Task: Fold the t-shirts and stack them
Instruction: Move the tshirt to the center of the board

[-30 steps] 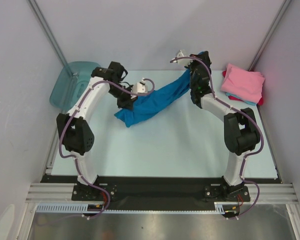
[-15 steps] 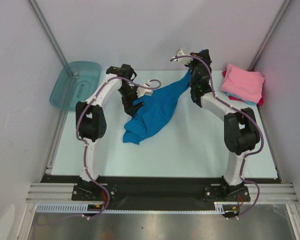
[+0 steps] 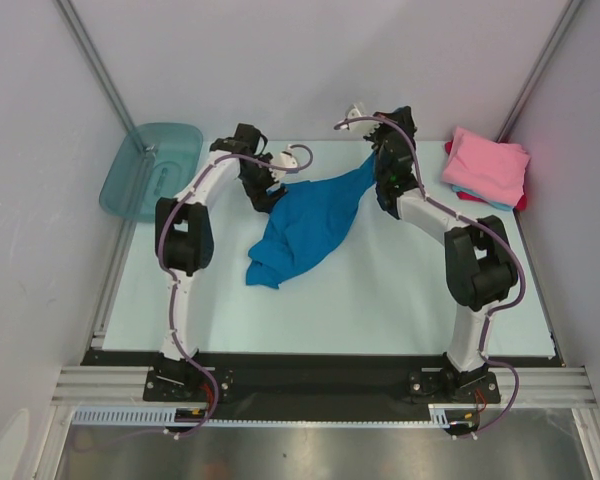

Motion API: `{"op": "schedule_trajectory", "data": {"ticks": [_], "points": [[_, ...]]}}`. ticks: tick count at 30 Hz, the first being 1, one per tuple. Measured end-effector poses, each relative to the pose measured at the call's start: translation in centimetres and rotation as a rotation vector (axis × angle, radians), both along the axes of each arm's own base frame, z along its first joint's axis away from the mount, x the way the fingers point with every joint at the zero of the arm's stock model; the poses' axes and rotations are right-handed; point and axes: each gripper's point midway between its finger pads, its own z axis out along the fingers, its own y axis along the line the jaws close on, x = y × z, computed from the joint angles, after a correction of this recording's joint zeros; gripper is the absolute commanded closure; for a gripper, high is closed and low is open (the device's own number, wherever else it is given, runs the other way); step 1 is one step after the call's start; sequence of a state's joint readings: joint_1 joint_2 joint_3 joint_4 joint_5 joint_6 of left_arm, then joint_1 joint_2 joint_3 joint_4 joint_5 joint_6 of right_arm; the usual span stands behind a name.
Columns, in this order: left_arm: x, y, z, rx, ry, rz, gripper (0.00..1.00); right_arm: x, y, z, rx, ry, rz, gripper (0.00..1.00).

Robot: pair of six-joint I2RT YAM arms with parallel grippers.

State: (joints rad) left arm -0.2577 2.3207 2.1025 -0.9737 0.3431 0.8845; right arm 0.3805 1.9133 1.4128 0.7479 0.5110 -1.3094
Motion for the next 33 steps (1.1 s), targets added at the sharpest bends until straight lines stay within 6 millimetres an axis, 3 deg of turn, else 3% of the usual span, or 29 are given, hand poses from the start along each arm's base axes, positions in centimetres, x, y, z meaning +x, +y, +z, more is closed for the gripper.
{"op": "schedule_trajectory", "data": {"ticks": [4,11,20,23,29,32,33], "points": [[1.0,-1.0,0.8,-0.043,-0.056,-0.043,0.13,0.0,0.2,0.0,0.000,0.001,0.002,1.00],[1.1,-2.9,1.9,-0.085,-0.110,-0.146,0.46,-0.1,0.1,-0.5,-0.006,0.010,-0.003,1.00],[-0.2,-3.6,1.5,-0.069,-0.080,-0.204,0.47,-0.1,0.0,-0.4,-0.010,0.010,-0.004,1.00],[-0.3,-3.6,1.4,-0.065,-0.078,-0.208,0.53,-0.1,0.0,-0.4,-0.010,0.010,-0.004,1.00],[0.1,-3.0,0.3,-0.029,-0.072,-0.197,0.54,0.1,0.1,-0.9,-0.012,0.018,-0.004,1.00],[0.3,-2.7,-0.9,-0.008,-0.058,-0.189,0.67,0.1,0.1,-1.0,-0.013,0.019,-0.004,1.00],[0.3,-2.6,-1.2,-0.003,-0.052,-0.186,0.79,0.1,0.1,-1.0,-0.013,0.019,-0.004,1.00]]}}
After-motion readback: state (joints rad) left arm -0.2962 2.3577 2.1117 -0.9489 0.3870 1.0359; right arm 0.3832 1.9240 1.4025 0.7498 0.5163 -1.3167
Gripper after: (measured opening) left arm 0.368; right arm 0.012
